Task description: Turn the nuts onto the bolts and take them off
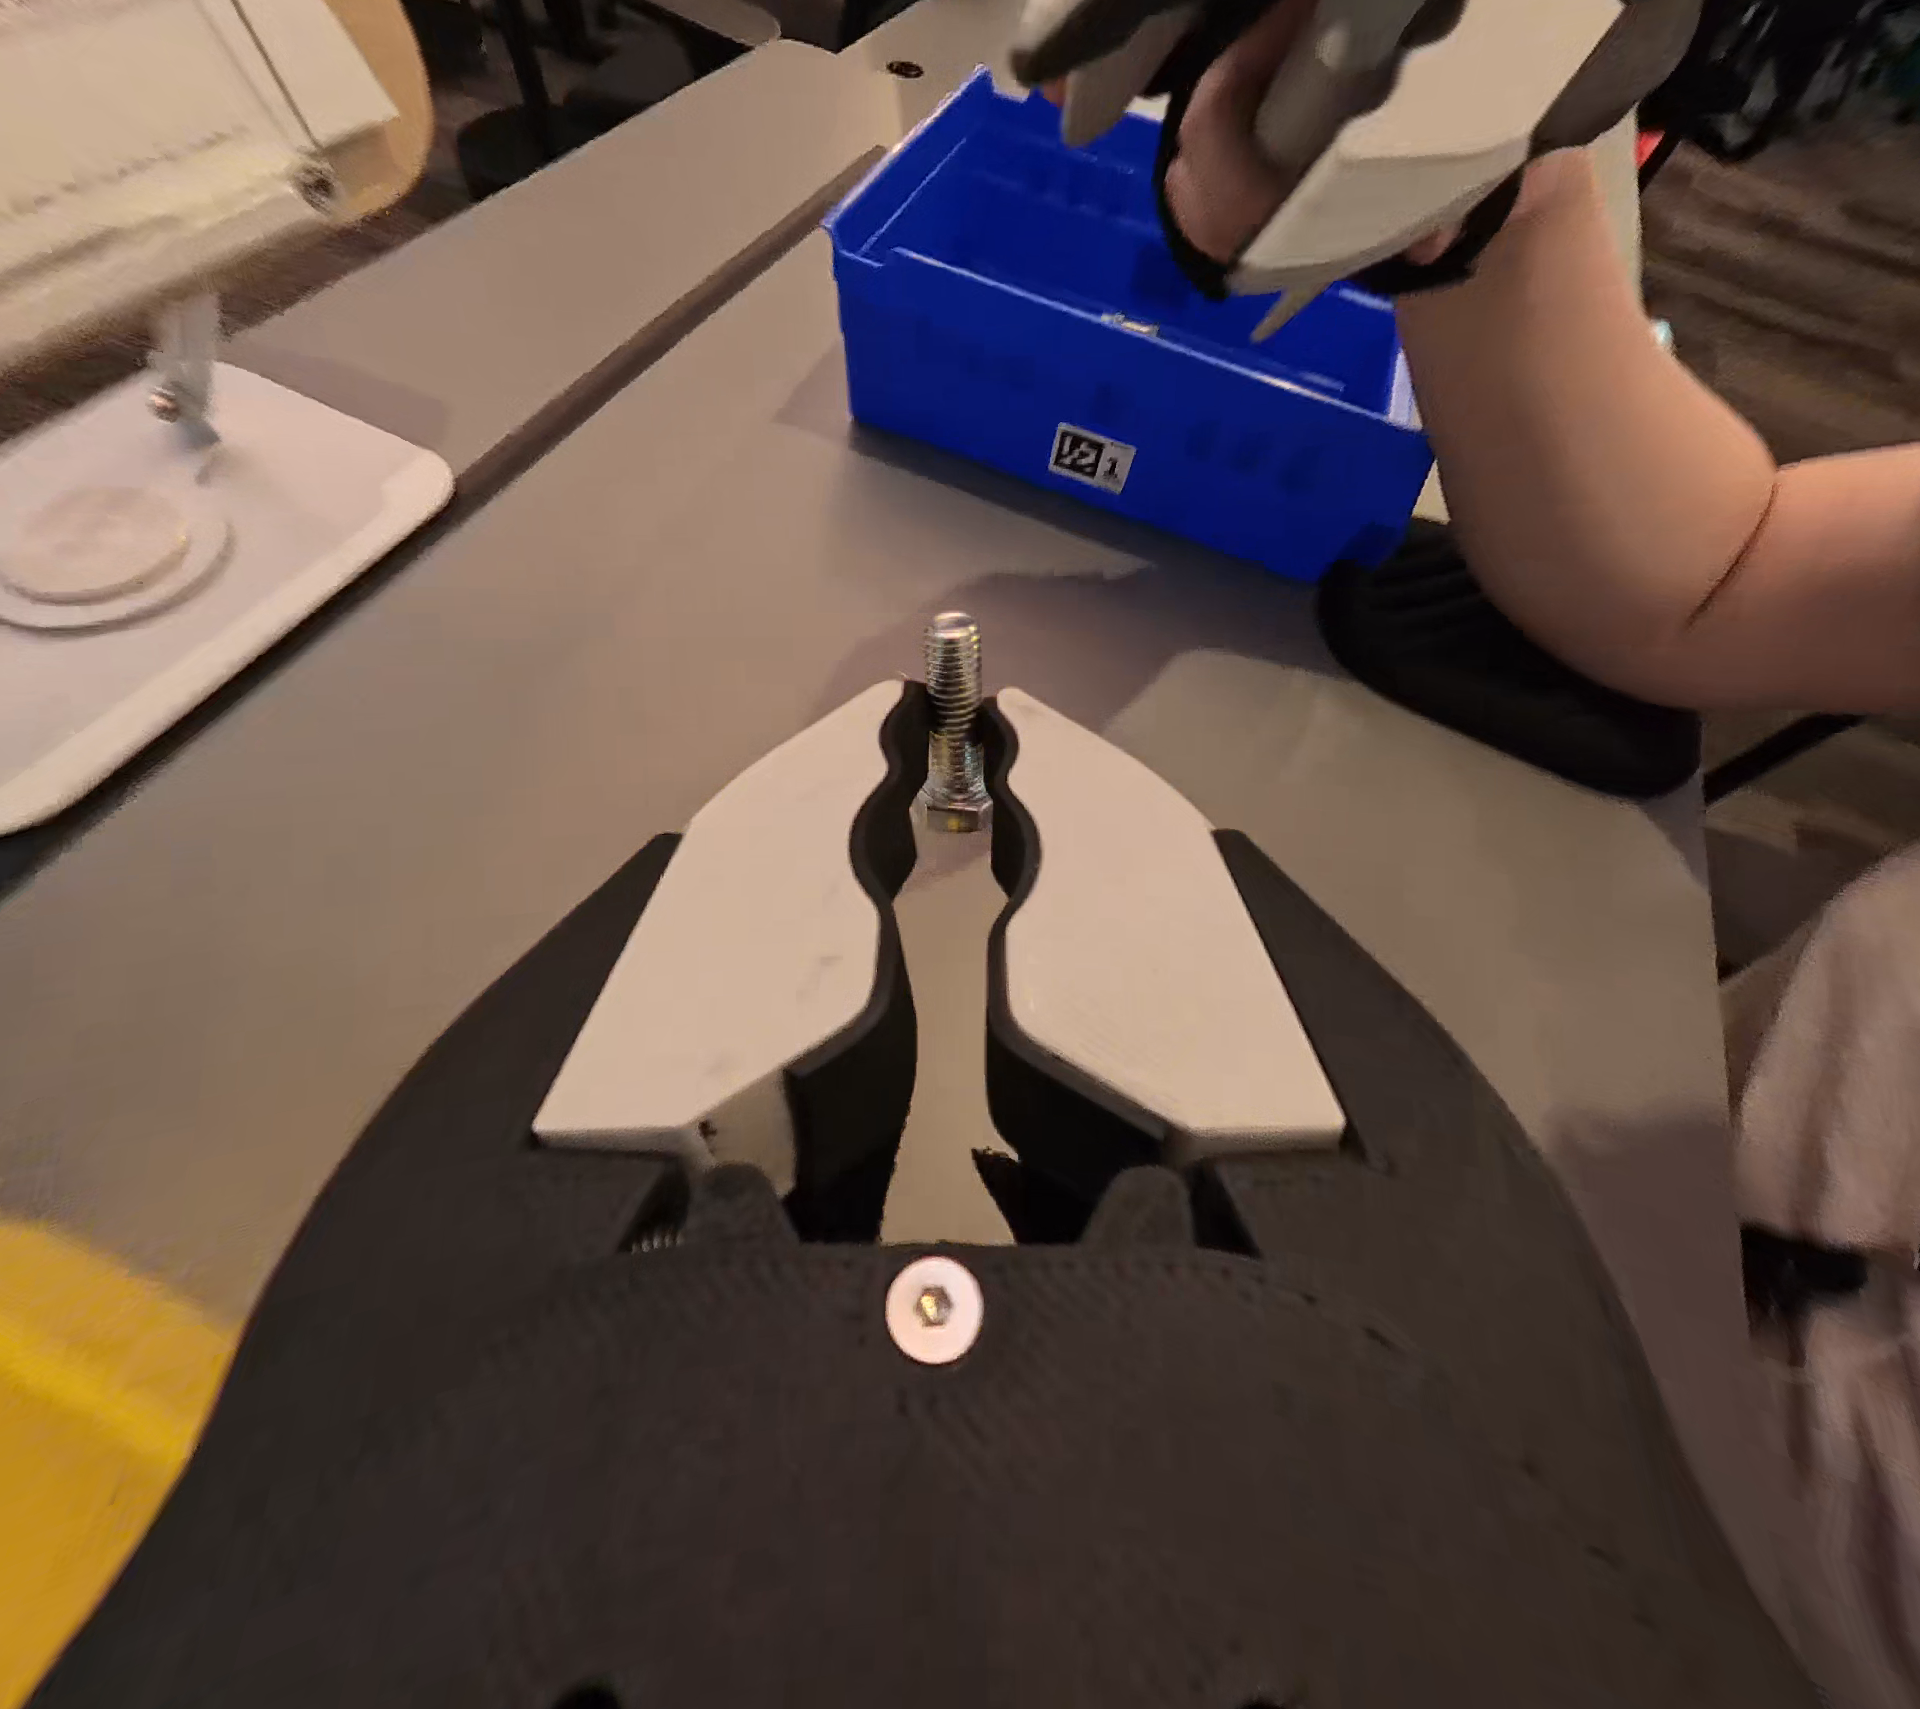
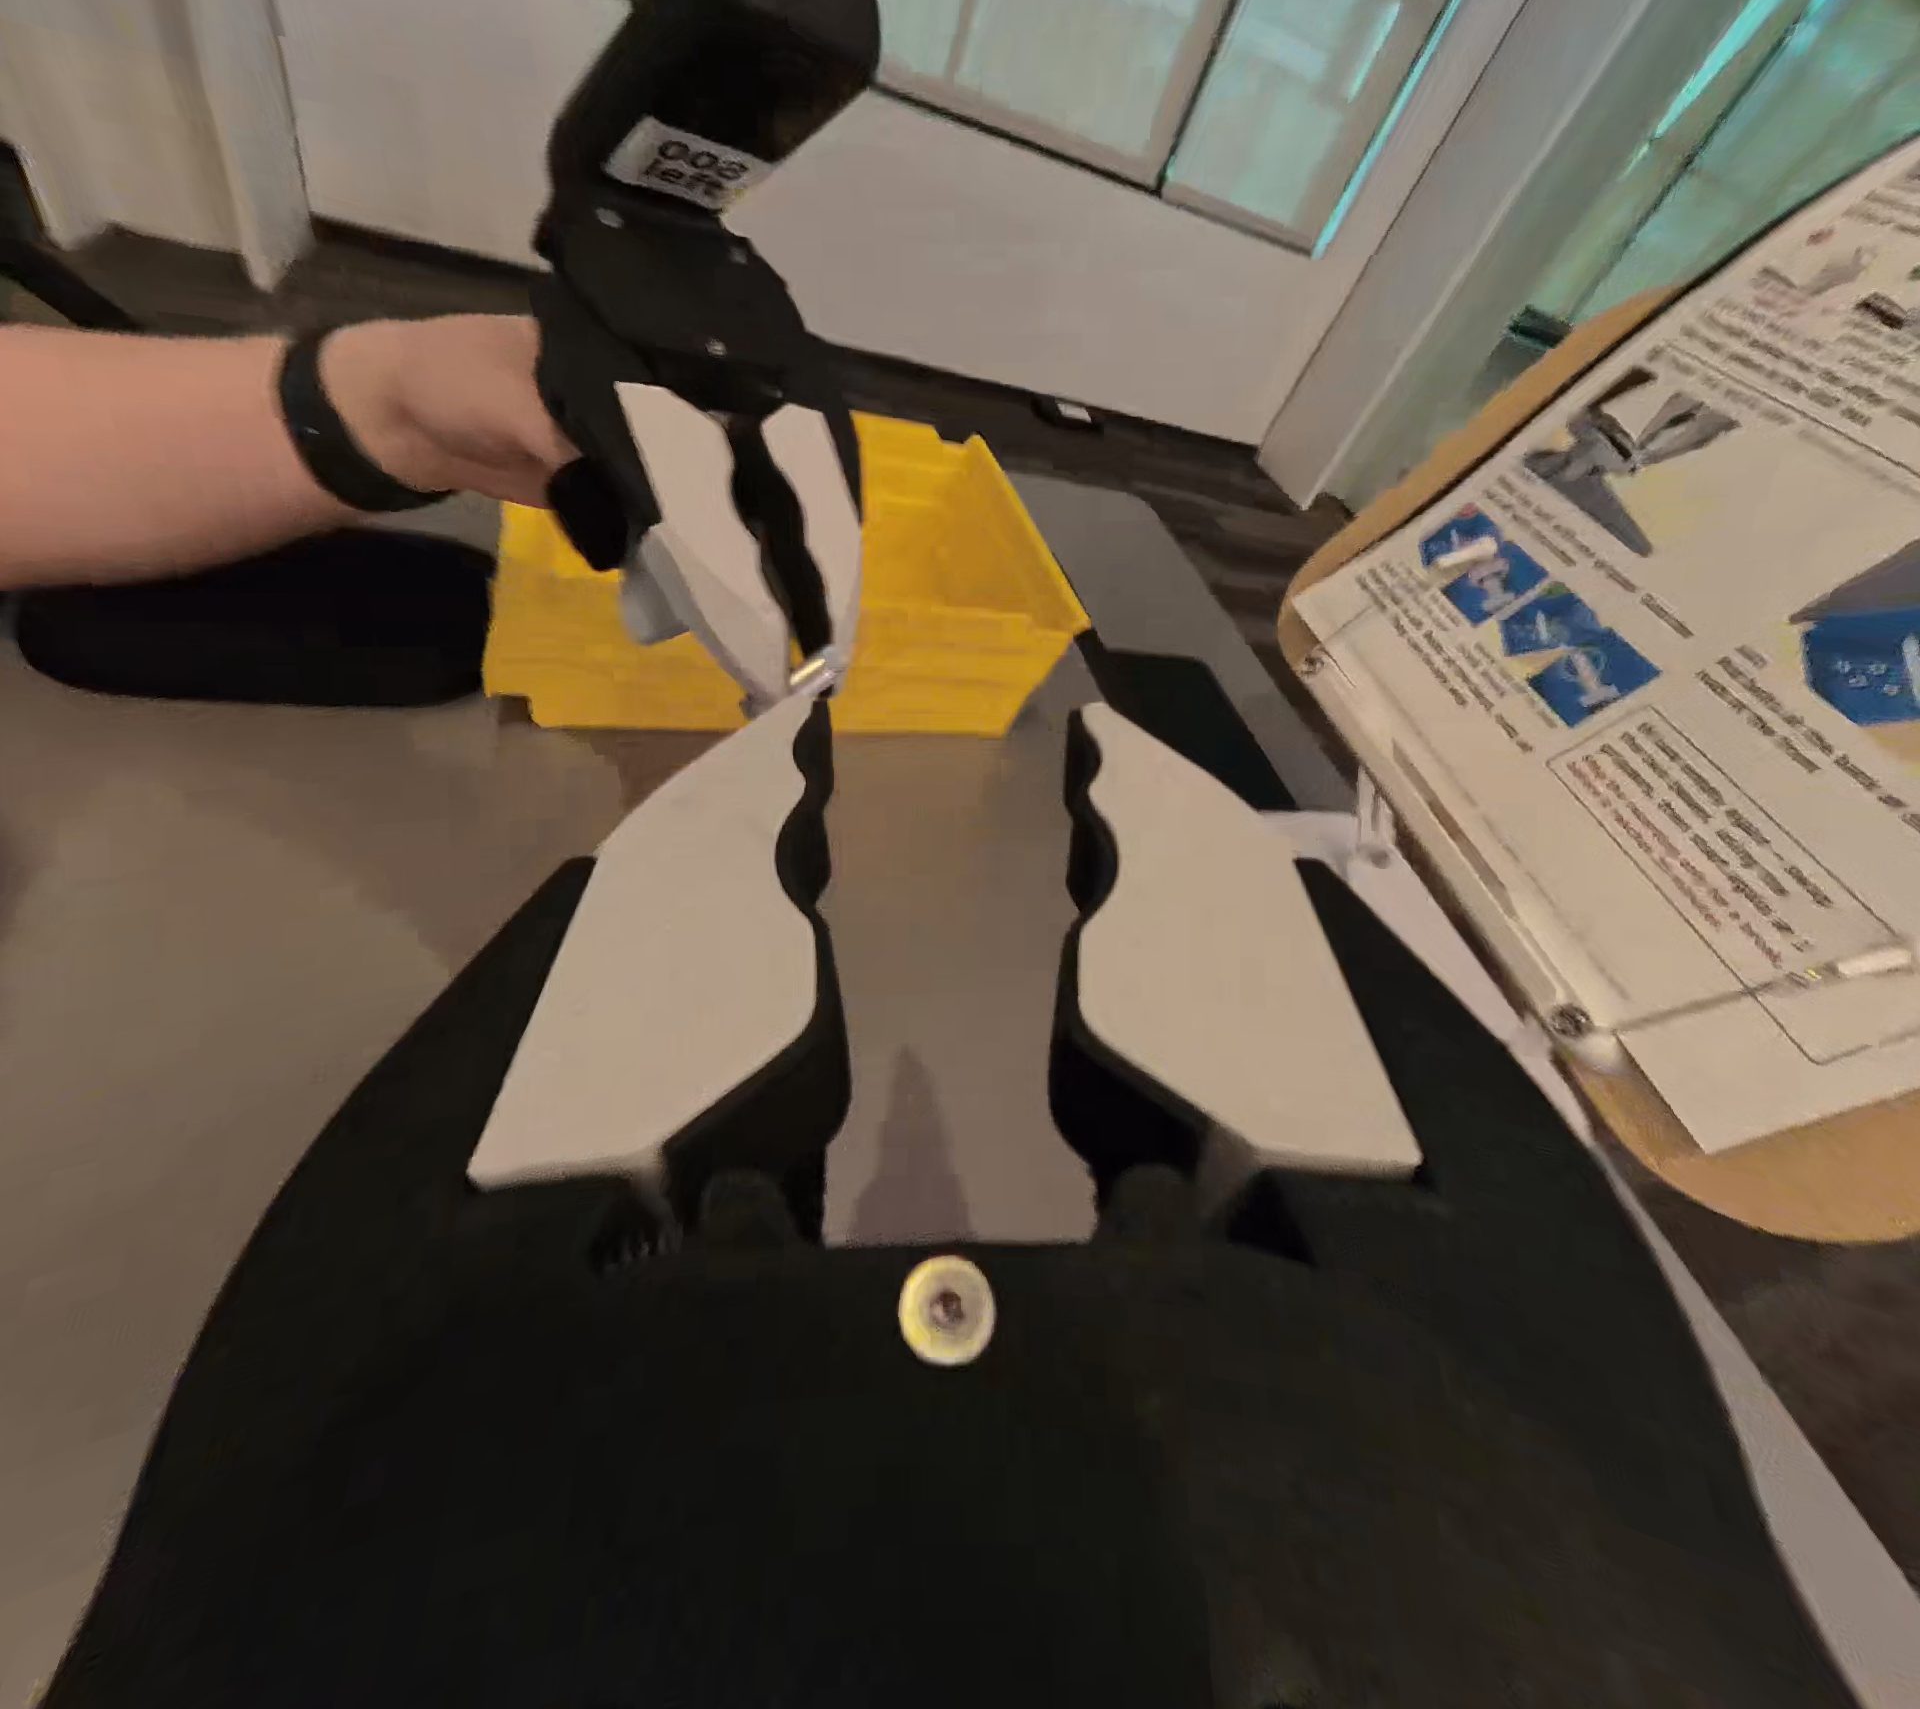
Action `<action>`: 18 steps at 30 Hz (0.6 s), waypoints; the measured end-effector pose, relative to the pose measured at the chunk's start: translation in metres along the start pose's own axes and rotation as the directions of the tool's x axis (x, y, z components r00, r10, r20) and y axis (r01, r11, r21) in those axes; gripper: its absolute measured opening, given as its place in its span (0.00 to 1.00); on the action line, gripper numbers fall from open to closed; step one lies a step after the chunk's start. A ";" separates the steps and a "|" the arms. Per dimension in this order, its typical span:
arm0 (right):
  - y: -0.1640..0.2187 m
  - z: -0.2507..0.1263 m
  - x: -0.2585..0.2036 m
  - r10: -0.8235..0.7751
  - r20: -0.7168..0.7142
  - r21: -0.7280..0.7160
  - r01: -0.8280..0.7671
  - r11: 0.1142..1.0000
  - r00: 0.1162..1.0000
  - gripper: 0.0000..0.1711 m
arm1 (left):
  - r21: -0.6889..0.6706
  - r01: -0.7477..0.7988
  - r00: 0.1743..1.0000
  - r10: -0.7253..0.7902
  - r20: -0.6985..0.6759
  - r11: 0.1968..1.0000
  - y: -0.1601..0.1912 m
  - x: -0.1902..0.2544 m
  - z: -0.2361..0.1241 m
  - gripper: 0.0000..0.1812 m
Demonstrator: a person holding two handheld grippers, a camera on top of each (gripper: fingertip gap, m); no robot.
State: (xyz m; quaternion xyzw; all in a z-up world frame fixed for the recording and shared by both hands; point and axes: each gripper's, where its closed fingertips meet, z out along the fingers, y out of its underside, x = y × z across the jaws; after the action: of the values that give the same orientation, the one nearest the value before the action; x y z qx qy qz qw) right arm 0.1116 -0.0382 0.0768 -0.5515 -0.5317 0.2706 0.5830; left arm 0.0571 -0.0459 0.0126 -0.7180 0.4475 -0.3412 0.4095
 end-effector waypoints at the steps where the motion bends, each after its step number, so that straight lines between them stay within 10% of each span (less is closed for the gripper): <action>1: 0.006 0.000 0.004 -0.024 -0.032 -0.040 0.023 0.999 0.999 0.26 | 0.007 0.037 0.999 -0.037 -0.015 0.999 0.009 0.006 0.014 0.05; 9: 0.014 -0.014 0.019 -0.090 -0.121 -0.140 0.072 0.988 0.989 0.26 | -0.154 0.052 0.998 -0.045 0.048 0.987 0.096 0.015 0.095 0.05; 18: 0.051 0.000 -0.002 -0.193 0.004 -0.337 0.183 0.924 0.981 0.26 | -0.150 -0.065 0.979 0.092 0.182 0.986 0.108 0.003 0.103 0.05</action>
State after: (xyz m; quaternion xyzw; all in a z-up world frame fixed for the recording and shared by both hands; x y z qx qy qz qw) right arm 0.1245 -0.0276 0.0285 -0.5932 -0.6119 0.1108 0.5113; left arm 0.1068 -0.0480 -0.1281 -0.7563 0.4584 -0.2222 0.4104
